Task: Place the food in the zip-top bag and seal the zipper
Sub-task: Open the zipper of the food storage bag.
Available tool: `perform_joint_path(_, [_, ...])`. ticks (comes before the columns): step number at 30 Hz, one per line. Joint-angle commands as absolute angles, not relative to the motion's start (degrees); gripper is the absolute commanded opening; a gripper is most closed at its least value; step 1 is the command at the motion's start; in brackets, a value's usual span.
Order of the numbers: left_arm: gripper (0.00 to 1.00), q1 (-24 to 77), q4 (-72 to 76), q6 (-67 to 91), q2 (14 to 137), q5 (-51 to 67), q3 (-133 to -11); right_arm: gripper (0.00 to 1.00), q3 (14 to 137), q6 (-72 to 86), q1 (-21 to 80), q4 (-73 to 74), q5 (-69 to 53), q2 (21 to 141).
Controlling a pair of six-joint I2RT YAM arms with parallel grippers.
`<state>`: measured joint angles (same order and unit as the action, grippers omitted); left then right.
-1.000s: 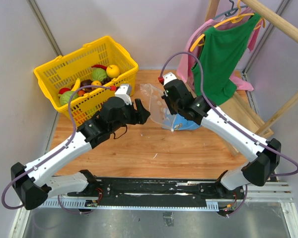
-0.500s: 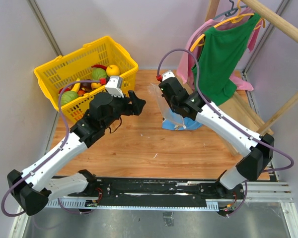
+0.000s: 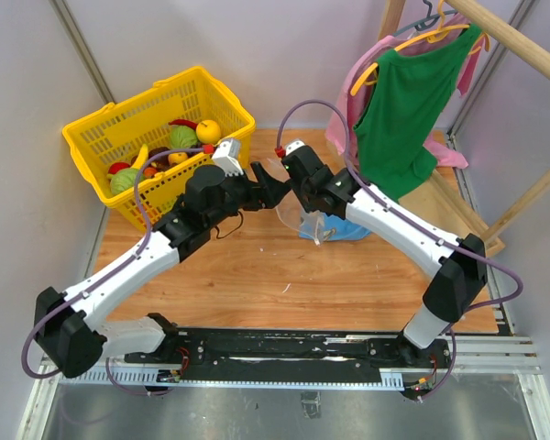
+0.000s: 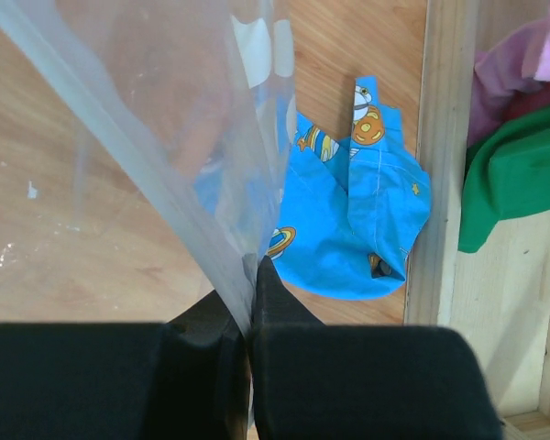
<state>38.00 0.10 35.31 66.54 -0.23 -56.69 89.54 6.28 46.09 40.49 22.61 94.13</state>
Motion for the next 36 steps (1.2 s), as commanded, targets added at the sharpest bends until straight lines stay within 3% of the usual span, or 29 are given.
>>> perform_joint_path(1, [0.79,37.8,0.4,40.4,69.7,-3.4,-57.1,0.01,91.3,8.2,46.8,38.7,18.6,94.1])
perform_joint_path(7, [0.71,37.8,-4.3,41.2,71.0,-11.9,-57.1,0.01,90.1,8.3,46.8,37.8,17.7,92.9])
perform_joint_path(14, [0.60,37.8,-3.4,40.7,73.0,-13.0,-55.9,0.01,88.6,7.4,46.9,36.1,16.1,91.6])
perform_joint_path(17, [0.42,37.7,-2.3,40.9,73.5,-12.2,-55.6,0.03,88.1,7.2,46.9,35.9,16.5,91.0])
perform_joint_path(21, [0.02,37.7,-3.4,42.5,72.9,-12.8,-55.3,0.10,87.0,6.6,46.9,35.7,18.9,89.7])
perform_joint_path(31, [0.00,37.6,-3.5,48.3,71.6,-12.6,-54.5,0.32,81.3,6.9,47.0,34.5,18.6,85.7])
perform_joint_path(34, [0.00,37.4,-3.5,49.4,71.6,-11.5,-54.6,0.32,79.1,7.1,47.1,33.4,18.3,84.6])
perform_joint_path(36, [0.00,37.4,-3.9,49.4,71.5,-10.9,-54.8,0.25,78.5,7.1,47.1,33.4,19.3,84.5])
